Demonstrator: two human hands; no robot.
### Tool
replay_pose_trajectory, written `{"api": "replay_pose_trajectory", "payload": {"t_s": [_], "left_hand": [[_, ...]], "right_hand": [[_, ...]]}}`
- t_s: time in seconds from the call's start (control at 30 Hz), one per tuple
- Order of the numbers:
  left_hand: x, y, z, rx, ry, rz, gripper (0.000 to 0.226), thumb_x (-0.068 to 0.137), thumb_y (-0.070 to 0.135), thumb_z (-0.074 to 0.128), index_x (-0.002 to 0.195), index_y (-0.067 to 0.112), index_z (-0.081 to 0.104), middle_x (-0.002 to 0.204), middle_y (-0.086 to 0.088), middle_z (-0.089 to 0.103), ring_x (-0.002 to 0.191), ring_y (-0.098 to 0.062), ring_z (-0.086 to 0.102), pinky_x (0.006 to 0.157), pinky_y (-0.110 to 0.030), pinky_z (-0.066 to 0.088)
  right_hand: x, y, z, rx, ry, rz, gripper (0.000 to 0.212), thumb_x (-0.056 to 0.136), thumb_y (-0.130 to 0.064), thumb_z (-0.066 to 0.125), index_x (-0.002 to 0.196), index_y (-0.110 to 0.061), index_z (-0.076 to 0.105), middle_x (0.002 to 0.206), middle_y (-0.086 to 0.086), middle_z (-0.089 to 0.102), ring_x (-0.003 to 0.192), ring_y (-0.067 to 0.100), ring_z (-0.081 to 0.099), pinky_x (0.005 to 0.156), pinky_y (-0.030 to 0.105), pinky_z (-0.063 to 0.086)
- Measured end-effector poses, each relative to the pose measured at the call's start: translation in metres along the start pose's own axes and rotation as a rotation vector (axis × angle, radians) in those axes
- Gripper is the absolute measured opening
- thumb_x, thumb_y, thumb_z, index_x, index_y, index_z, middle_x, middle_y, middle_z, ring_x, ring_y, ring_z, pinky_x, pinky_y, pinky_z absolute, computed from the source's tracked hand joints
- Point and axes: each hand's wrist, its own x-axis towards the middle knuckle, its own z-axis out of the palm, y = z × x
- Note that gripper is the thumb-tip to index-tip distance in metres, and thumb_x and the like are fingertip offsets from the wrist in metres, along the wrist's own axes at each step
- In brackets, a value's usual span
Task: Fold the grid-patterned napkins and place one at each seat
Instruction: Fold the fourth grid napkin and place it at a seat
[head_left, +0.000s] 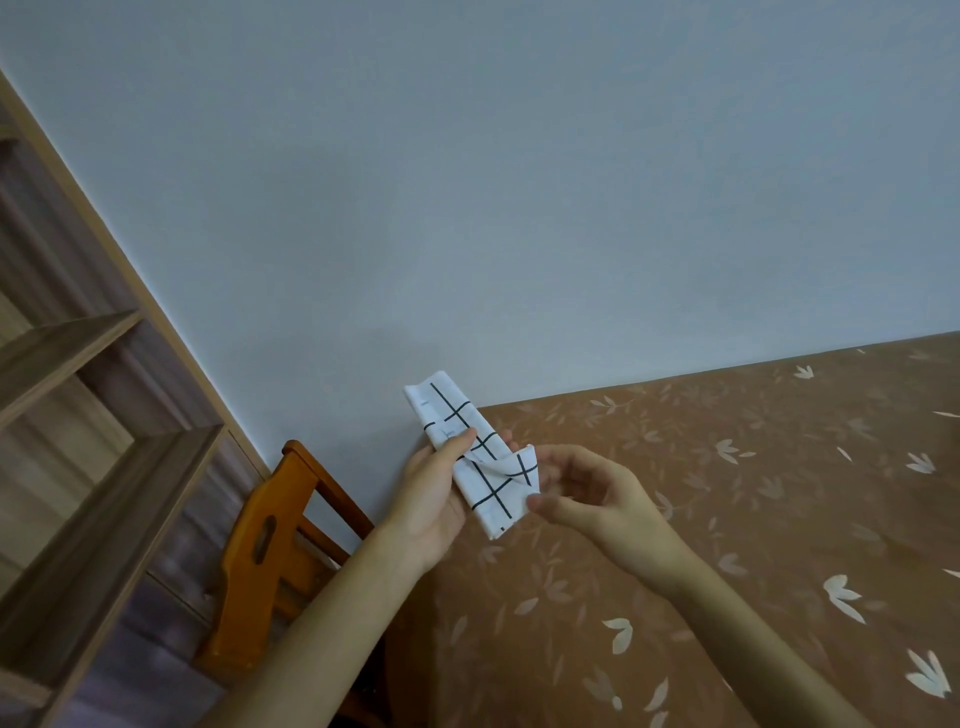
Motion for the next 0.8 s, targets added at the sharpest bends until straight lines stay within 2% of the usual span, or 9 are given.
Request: {"api": "replay_pose_trajectory", "payload": {"t_s": [0.1, 0.2, 0.27, 0.33, 0.43, 0.53, 0.6, 0.7, 0.8], "left_hand": [[-0.0008, 0.0017, 0.0004, -0.028, -0.030, -0.062, 0.038, 0.103, 0.023, 0.050, 0.134, 0.002, 0.057, 0.127, -0.018, 0.068, 0.111, -0.028, 0.071, 0.087, -0.042, 0.060], [-0.0021, 0.0039, 0.0021, -0.059, -0.054, -0.088, 0.037, 0.103, 0.021, 0.049, 0.134, 0.006, 0.058, 0.124, -0.014, 0.071, 0.115, -0.025, 0.069, 0.087, -0.041, 0.059], [-0.0036, 0.0053, 0.0031, -0.057, -0.070, -0.083, 0.035, 0.103, 0.021, 0.049, 0.133, 0.007, 0.060, 0.122, -0.011, 0.072, 0.114, -0.024, 0.069, 0.087, -0.039, 0.059], [-0.0050, 0.0059, 0.0035, -0.039, -0.073, -0.049, 0.034, 0.103, 0.019, 0.050, 0.132, 0.006, 0.060, 0.120, -0.011, 0.073, 0.111, -0.024, 0.071, 0.086, -0.038, 0.060], [-0.0051, 0.0053, 0.0015, -0.042, -0.062, 0.027, 0.034, 0.102, 0.014, 0.051, 0.133, 0.002, 0.057, 0.118, -0.012, 0.074, 0.106, -0.024, 0.073, 0.079, -0.034, 0.063], [-0.0042, 0.0056, -0.0018, -0.028, -0.037, 0.049, 0.032, 0.102, 0.014, 0.051, 0.132, 0.006, 0.058, 0.118, -0.009, 0.074, 0.108, -0.023, 0.072, 0.084, -0.036, 0.060], [-0.0033, 0.0056, -0.0042, -0.031, -0.017, 0.045, 0.031, 0.102, 0.014, 0.051, 0.131, 0.006, 0.059, 0.118, -0.009, 0.074, 0.109, -0.023, 0.072, 0.087, -0.037, 0.058], [-0.0037, 0.0045, -0.0048, -0.044, -0.006, 0.041, 0.029, 0.102, 0.013, 0.052, 0.128, 0.004, 0.061, 0.118, -0.012, 0.074, 0.108, -0.024, 0.072, 0.085, -0.037, 0.059], [-0.0045, 0.0026, -0.0016, -0.067, -0.001, 0.045, 0.029, 0.103, 0.011, 0.050, 0.128, 0.002, 0.060, 0.119, -0.015, 0.073, 0.102, -0.024, 0.074, 0.075, -0.035, 0.063]], "right_hand": [[0.0002, 0.0003, 0.0000, 0.047, -0.031, -0.005, 0.021, 0.083, -0.001, 0.076, 0.102, -0.009, 0.073, 0.082, 0.002, 0.068, 0.081, 0.016, 0.064, 0.079, 0.025, 0.054], [0.0018, -0.0008, 0.0014, 0.030, -0.042, -0.001, 0.012, 0.083, -0.005, 0.078, 0.089, -0.013, 0.072, 0.086, 0.006, 0.072, 0.084, 0.017, 0.067, 0.081, 0.029, 0.056], [0.0033, -0.0008, 0.0014, 0.046, -0.043, 0.003, 0.012, 0.083, -0.004, 0.077, 0.082, -0.014, 0.070, 0.083, 0.009, 0.072, 0.080, 0.019, 0.066, 0.080, 0.029, 0.056], [0.0039, -0.0010, 0.0017, 0.063, -0.031, -0.003, 0.016, 0.084, 0.000, 0.075, 0.076, -0.012, 0.067, 0.073, 0.009, 0.068, 0.071, 0.019, 0.062, 0.072, 0.026, 0.054], [0.0048, 0.0016, 0.0019, 0.042, 0.072, -0.034, 0.015, 0.084, 0.006, 0.073, 0.083, -0.005, 0.063, 0.069, 0.007, 0.062, 0.064, 0.017, 0.057, 0.064, 0.025, 0.051], [0.0052, 0.0051, -0.0013, 0.023, 0.131, -0.053, 0.012, 0.085, 0.002, 0.074, 0.090, -0.007, 0.068, 0.070, 0.008, 0.059, 0.066, 0.020, 0.055, 0.061, 0.025, 0.049], [0.0037, 0.0065, -0.0037, -0.016, 0.116, -0.058, 0.012, 0.085, -0.001, 0.074, 0.086, -0.012, 0.070, 0.072, 0.006, 0.064, 0.068, 0.020, 0.057, 0.065, 0.025, 0.050], [0.0004, 0.0073, -0.0034, -0.058, 0.092, -0.128, 0.020, 0.082, -0.002, 0.079, 0.095, -0.016, 0.071, 0.091, 0.003, 0.073, 0.084, 0.022, 0.068, 0.079, 0.031, 0.057], [0.0006, 0.0080, 0.0015, -0.209, 0.131, -0.231, 0.025, 0.082, -0.004, 0.079, 0.092, -0.025, 0.071, 0.090, 0.000, 0.072, 0.081, 0.023, 0.067, 0.075, 0.038, 0.058]]}}
